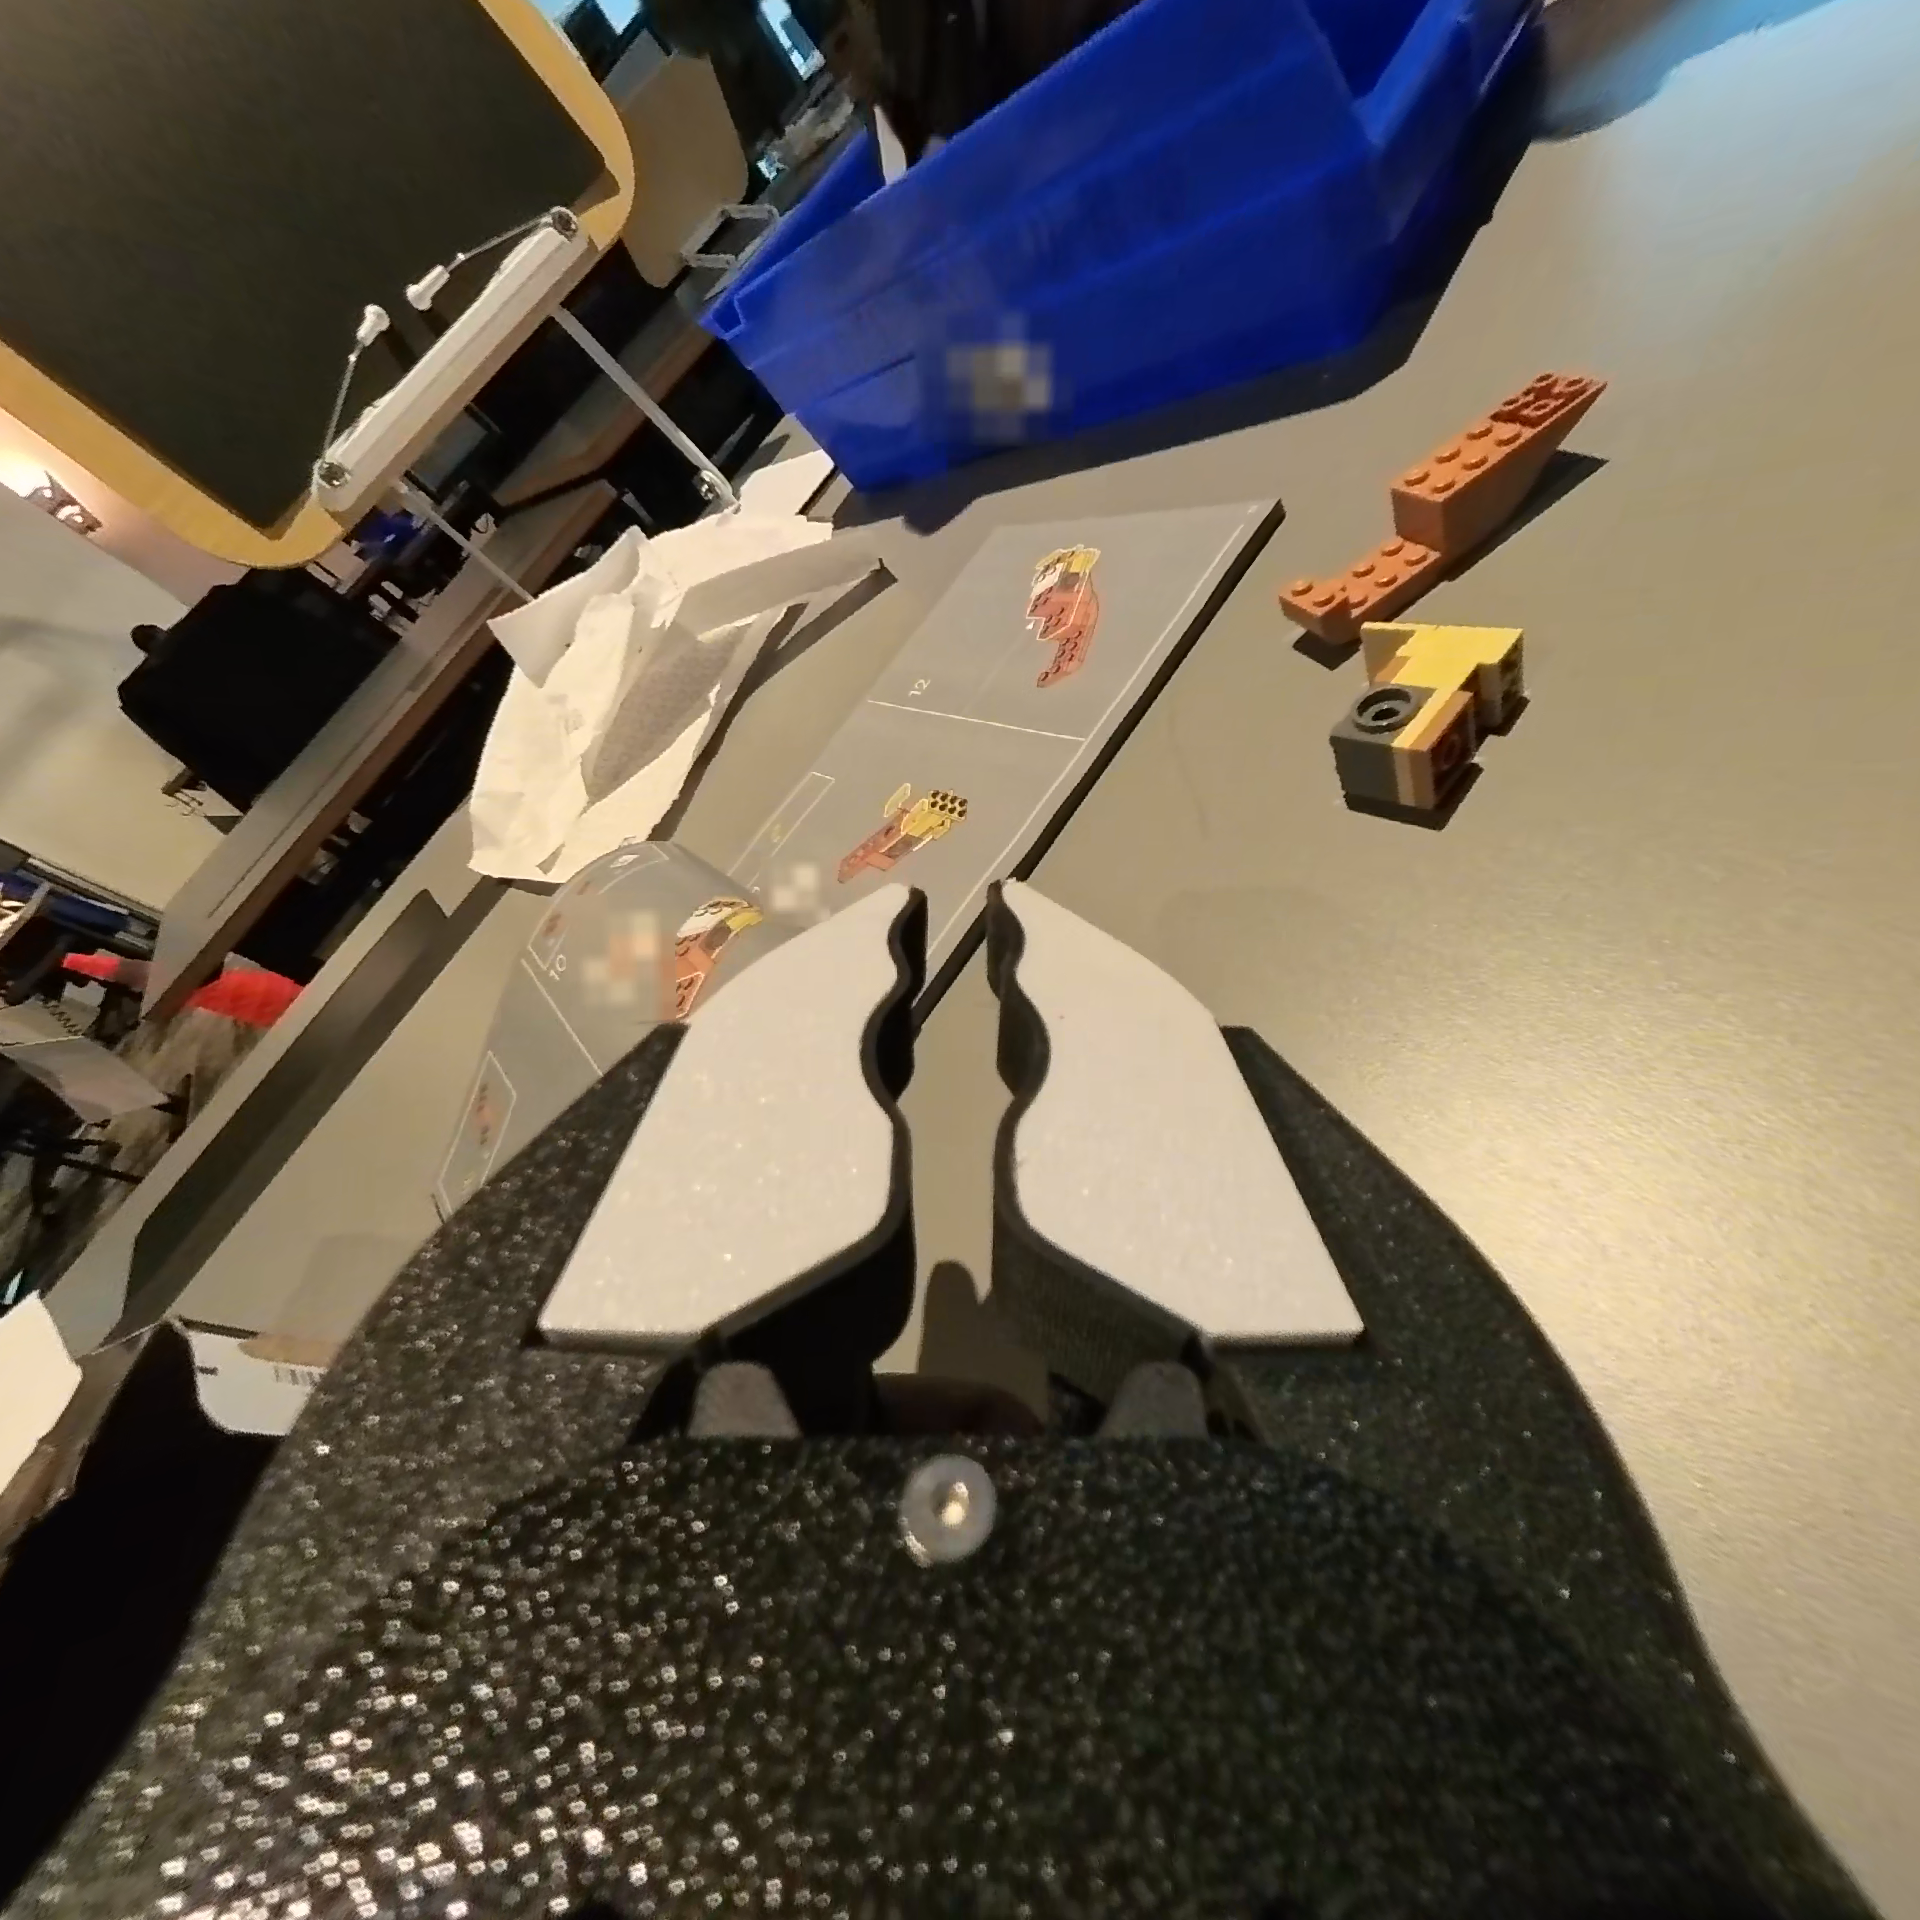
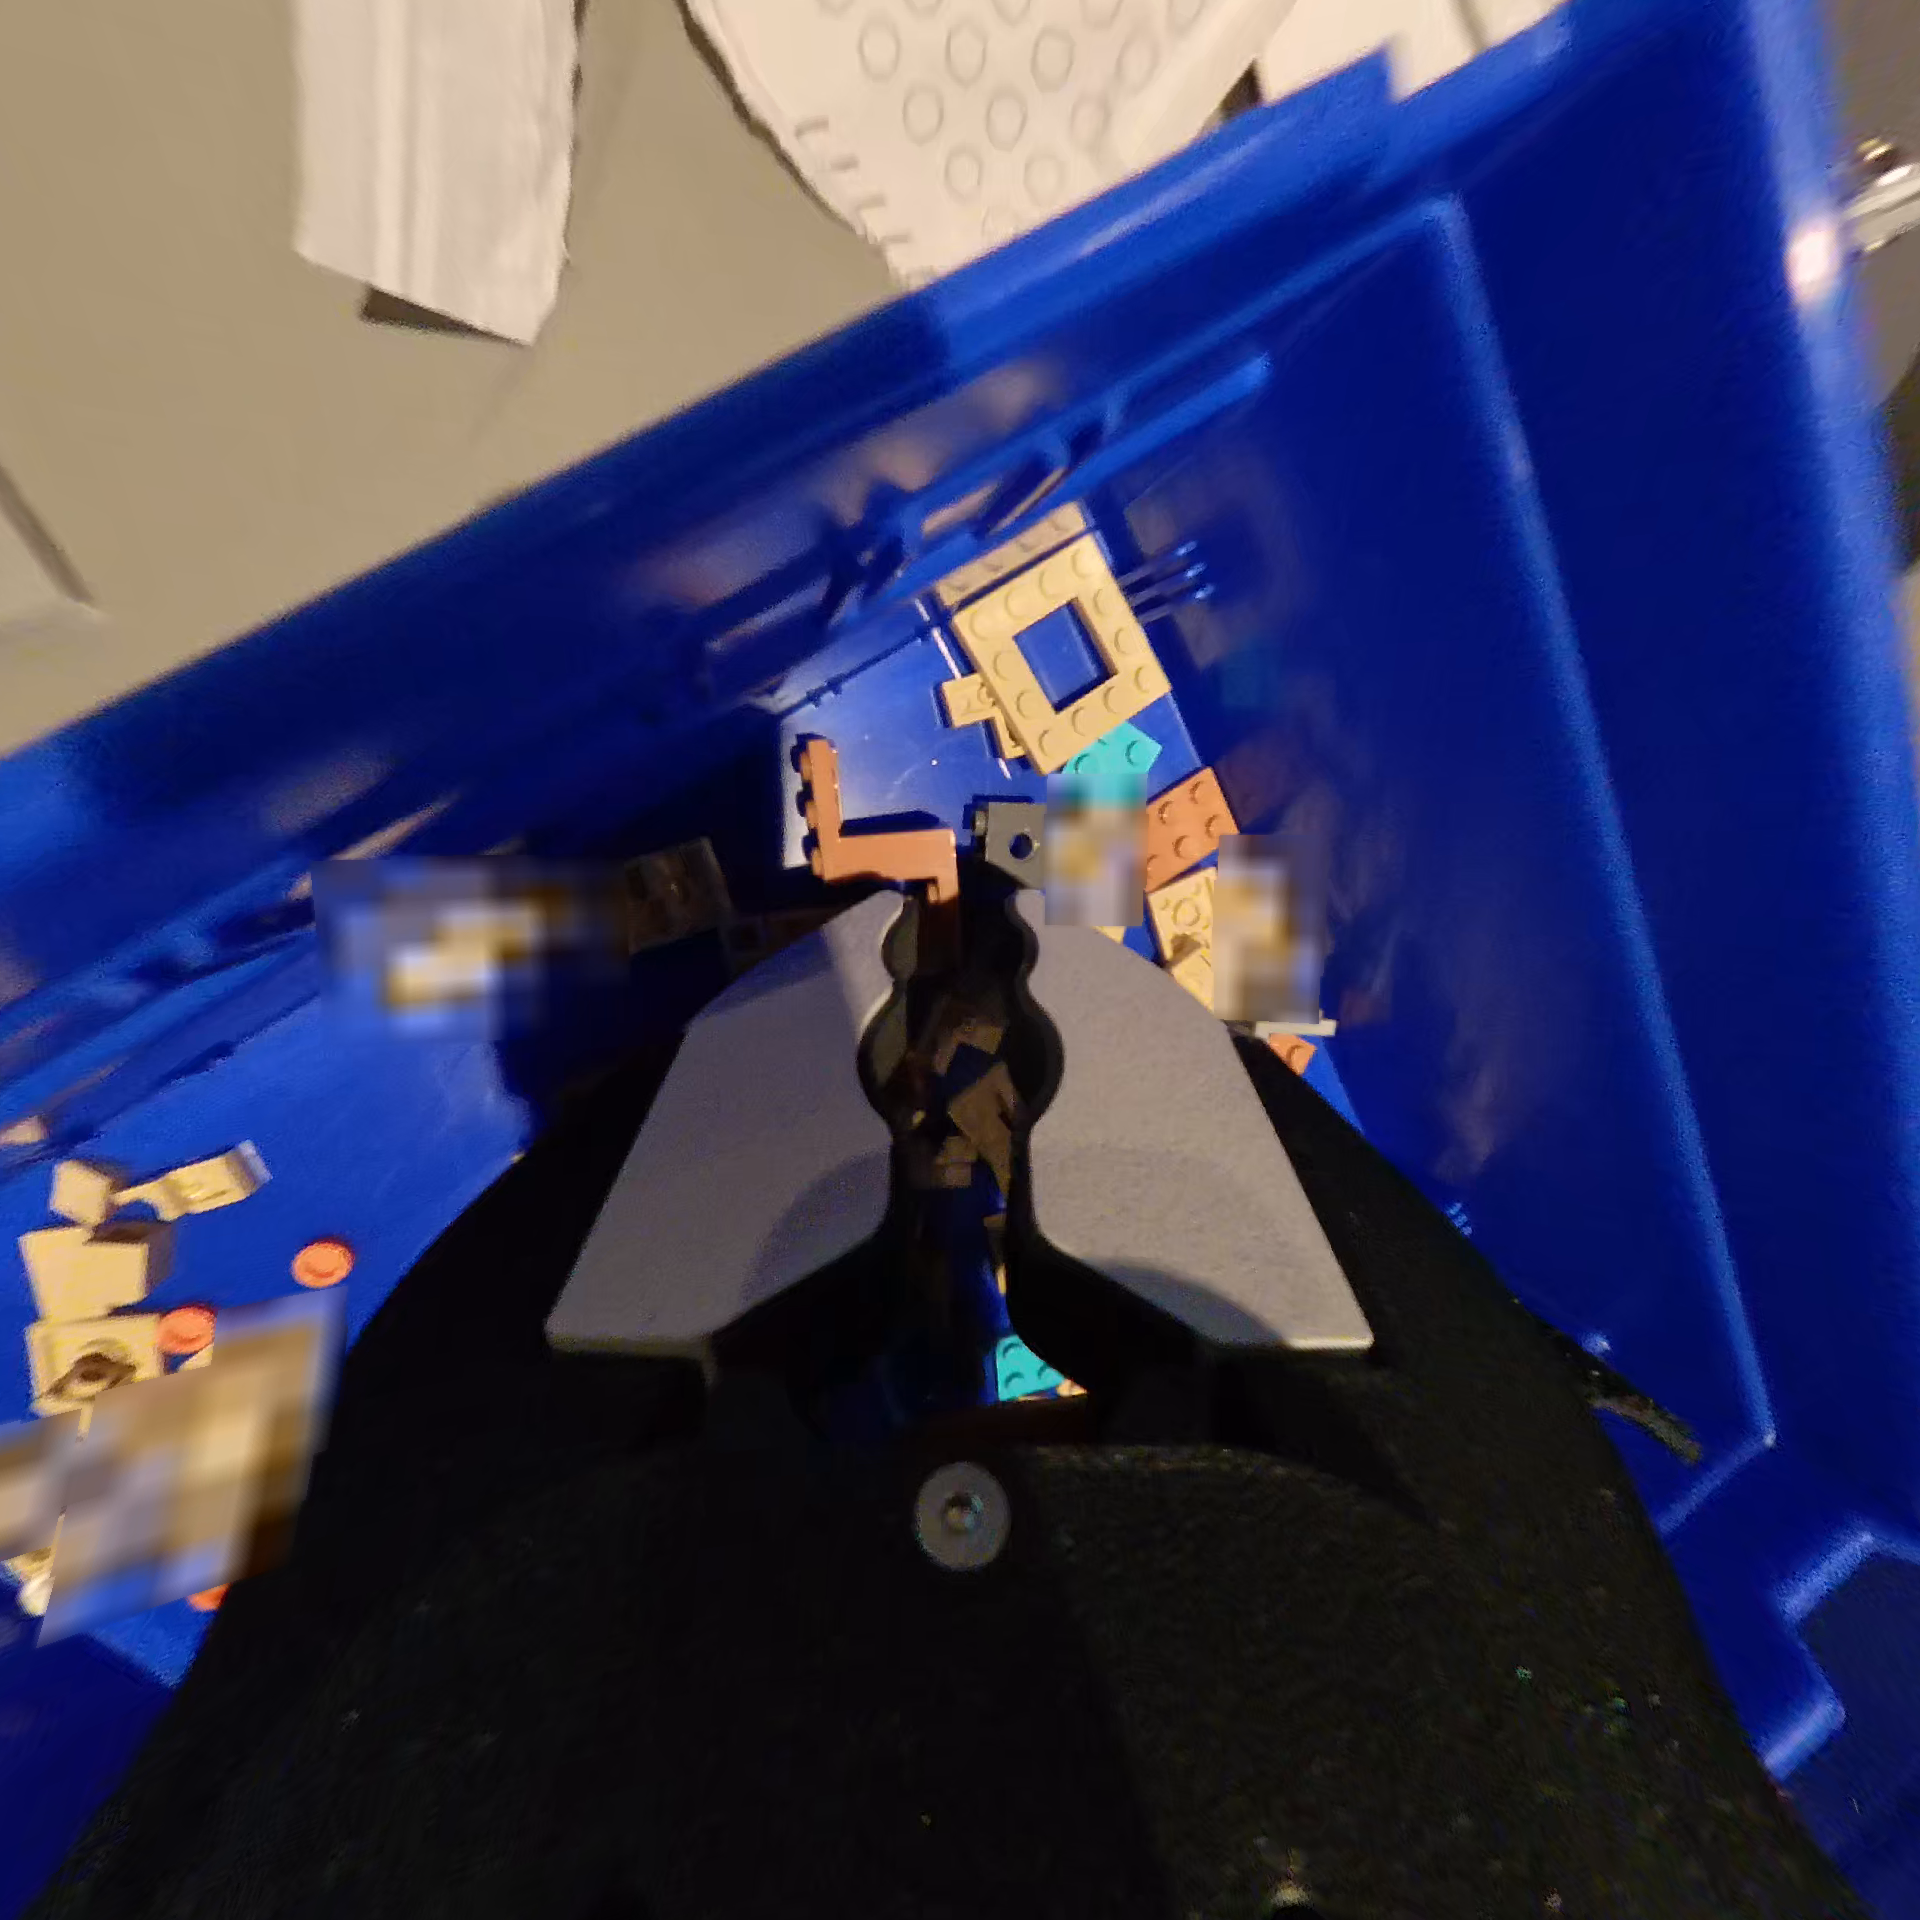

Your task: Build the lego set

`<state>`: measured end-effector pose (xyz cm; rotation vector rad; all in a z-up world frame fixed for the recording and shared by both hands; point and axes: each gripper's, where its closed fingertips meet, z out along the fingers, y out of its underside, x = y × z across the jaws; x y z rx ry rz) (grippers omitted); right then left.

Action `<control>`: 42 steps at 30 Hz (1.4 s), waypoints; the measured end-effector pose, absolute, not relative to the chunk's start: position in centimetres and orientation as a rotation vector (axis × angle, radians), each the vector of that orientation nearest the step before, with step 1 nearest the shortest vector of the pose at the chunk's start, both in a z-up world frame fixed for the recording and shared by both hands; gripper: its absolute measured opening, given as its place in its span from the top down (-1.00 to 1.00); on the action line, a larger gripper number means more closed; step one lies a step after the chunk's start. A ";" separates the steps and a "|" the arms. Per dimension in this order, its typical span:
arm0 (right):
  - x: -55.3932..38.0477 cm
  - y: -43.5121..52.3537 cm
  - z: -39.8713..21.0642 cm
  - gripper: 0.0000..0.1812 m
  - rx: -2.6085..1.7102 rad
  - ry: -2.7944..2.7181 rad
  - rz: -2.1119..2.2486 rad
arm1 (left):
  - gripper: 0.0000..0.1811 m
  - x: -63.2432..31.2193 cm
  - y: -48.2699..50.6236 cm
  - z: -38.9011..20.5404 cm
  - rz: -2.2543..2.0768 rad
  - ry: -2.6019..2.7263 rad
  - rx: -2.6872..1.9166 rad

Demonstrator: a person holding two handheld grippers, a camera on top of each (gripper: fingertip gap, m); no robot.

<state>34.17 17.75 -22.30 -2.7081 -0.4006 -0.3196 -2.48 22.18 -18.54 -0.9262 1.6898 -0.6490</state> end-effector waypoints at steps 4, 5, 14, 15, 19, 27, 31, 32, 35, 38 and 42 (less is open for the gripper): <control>34.4 18.0 -23.0 0.96 -2.713 -0.421 -0.371 | 0.89 -2.5 22.1 -18.6 -0.644 1.694 -0.921; 34.6 17.9 -23.0 0.95 -2.720 -0.411 -0.382 | 0.89 -2.5 22.1 -18.6 -0.644 1.693 -0.919; 32.5 14.8 -16.6 0.95 -2.528 -0.006 -0.101 | 0.89 -2.5 22.0 -18.3 -0.644 1.683 -0.903; 31.6 14.5 -15.4 0.94 -2.462 0.052 0.010 | 0.89 -2.5 22.0 -18.4 -0.641 1.685 -0.902; 26.6 13.7 -7.1 0.95 -1.963 0.196 0.599 | 0.90 -2.5 22.0 -18.3 -0.635 1.677 -0.900; 19.1 13.6 -4.2 0.95 -1.816 0.135 0.740 | 0.90 -2.4 21.7 -17.2 -0.697 1.618 -0.910; 13.3 15.4 -4.2 0.95 -1.840 0.015 0.814 | 0.89 -2.3 21.1 -16.0 -0.764 1.565 -0.900; 11.8 16.0 -4.2 0.96 -1.845 -0.012 0.831 | 0.89 -2.3 20.9 -15.6 -0.786 1.547 -0.900; 7.7 17.7 -4.9 0.96 -1.869 -0.075 0.834 | 0.89 -2.1 20.4 -14.0 -0.872 1.467 -0.908; 5.0 19.4 -6.3 0.96 -1.896 -0.101 0.759 | 0.87 -1.9 20.1 -12.6 -0.936 1.391 -0.937; 2.0 20.4 -8.0 0.95 -1.907 -0.111 0.767 | 0.85 -1.8 20.3 -11.3 -0.972 1.316 -0.996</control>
